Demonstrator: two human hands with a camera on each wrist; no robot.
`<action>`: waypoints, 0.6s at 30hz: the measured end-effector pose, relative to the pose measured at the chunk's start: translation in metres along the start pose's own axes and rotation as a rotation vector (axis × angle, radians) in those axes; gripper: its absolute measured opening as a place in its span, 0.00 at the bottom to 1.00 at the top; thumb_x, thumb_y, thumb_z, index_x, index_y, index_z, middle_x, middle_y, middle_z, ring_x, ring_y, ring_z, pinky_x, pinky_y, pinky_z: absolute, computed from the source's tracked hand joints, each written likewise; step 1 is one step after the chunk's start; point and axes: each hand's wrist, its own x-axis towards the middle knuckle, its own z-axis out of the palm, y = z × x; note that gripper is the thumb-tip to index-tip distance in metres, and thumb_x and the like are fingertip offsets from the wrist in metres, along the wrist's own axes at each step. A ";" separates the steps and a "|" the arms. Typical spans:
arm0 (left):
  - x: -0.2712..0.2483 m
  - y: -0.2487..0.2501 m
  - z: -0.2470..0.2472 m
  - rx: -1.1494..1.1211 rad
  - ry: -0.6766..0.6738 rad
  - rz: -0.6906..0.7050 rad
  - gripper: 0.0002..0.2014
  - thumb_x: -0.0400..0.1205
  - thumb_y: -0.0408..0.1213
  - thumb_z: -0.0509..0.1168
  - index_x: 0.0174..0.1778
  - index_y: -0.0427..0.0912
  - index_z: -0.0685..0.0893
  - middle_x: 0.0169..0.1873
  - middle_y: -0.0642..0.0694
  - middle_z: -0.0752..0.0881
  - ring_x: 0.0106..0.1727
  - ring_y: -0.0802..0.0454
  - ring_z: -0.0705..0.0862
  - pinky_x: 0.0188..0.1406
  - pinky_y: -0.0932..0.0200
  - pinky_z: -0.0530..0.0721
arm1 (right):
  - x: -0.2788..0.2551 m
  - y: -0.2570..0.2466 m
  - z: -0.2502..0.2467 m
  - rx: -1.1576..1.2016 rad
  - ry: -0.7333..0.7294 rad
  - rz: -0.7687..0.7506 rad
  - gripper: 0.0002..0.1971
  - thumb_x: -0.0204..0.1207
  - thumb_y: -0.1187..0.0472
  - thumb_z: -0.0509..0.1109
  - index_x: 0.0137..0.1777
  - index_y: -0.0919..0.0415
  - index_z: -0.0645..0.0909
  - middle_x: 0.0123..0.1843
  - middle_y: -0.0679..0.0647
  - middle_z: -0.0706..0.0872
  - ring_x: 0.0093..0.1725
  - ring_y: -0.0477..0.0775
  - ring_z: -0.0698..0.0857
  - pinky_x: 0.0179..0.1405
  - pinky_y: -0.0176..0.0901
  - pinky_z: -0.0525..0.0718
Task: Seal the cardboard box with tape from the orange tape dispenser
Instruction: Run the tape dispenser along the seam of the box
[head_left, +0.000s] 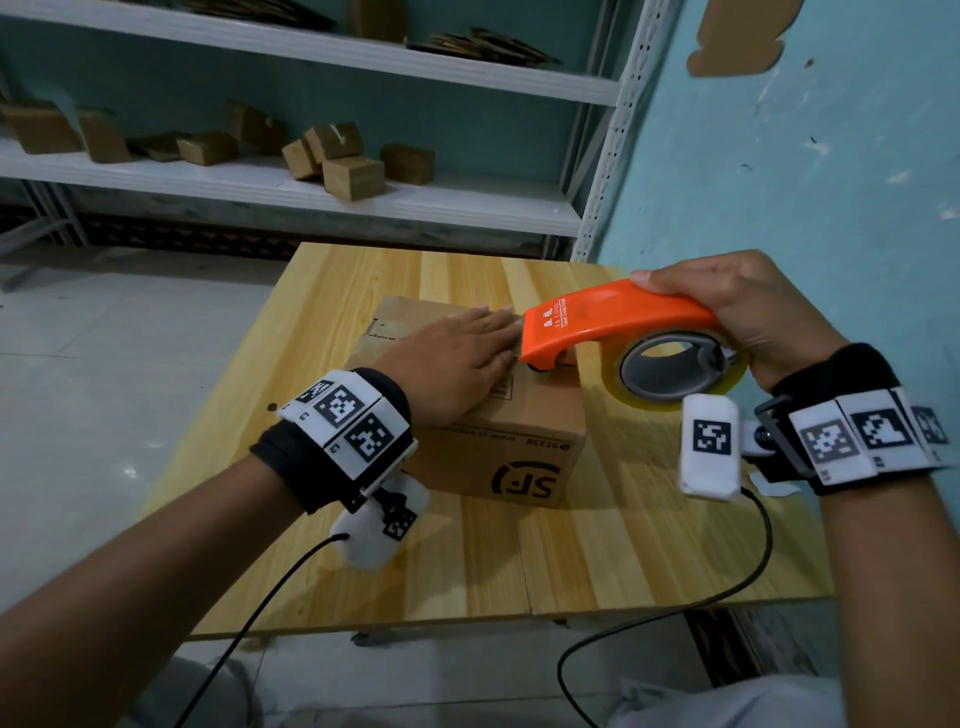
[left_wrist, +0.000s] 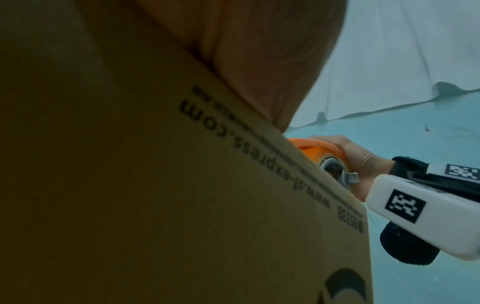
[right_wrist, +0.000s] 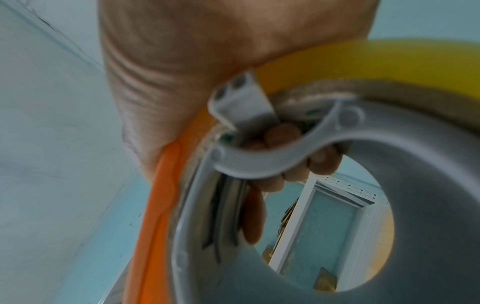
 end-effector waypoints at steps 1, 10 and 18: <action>-0.002 0.001 0.000 -0.040 0.049 0.000 0.23 0.89 0.47 0.47 0.83 0.55 0.57 0.83 0.54 0.57 0.83 0.55 0.53 0.80 0.57 0.50 | 0.000 -0.001 0.000 -0.001 0.002 -0.003 0.22 0.74 0.50 0.76 0.50 0.74 0.88 0.38 0.67 0.86 0.32 0.52 0.84 0.41 0.41 0.82; -0.015 0.008 0.005 0.010 0.375 0.091 0.17 0.87 0.41 0.55 0.71 0.56 0.79 0.59 0.54 0.87 0.53 0.51 0.85 0.51 0.51 0.83 | -0.001 -0.005 0.002 0.016 0.049 -0.019 0.23 0.74 0.51 0.76 0.53 0.75 0.88 0.49 0.76 0.87 0.38 0.59 0.85 0.45 0.44 0.83; -0.025 0.011 0.010 0.031 0.260 0.108 0.23 0.88 0.46 0.49 0.81 0.50 0.65 0.80 0.52 0.67 0.80 0.55 0.65 0.75 0.58 0.64 | -0.001 -0.004 0.001 0.025 0.065 -0.009 0.22 0.75 0.51 0.76 0.52 0.73 0.88 0.42 0.66 0.89 0.36 0.54 0.86 0.43 0.41 0.84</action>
